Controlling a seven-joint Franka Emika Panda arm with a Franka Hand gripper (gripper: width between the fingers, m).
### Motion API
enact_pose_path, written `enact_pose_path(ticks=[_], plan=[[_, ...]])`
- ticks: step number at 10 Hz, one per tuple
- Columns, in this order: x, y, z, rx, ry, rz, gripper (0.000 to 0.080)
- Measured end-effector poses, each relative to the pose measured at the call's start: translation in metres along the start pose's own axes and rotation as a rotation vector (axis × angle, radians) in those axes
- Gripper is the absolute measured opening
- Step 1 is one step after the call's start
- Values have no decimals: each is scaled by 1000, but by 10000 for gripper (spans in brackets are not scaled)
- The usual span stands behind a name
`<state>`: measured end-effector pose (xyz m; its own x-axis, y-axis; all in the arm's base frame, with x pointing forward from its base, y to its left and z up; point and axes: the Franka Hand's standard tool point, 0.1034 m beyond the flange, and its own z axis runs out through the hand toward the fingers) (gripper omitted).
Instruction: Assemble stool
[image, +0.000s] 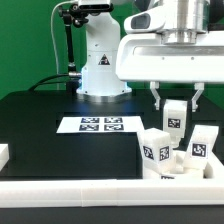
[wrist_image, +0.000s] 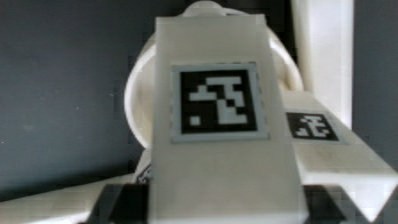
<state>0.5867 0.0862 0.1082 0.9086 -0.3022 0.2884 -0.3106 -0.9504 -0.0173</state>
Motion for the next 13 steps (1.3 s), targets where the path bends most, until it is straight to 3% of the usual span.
enact_pose_path(ticks=[7,13], plan=[[13,0,-5,14,40,-29,340],[15,1,1,18,83,-51,340]])
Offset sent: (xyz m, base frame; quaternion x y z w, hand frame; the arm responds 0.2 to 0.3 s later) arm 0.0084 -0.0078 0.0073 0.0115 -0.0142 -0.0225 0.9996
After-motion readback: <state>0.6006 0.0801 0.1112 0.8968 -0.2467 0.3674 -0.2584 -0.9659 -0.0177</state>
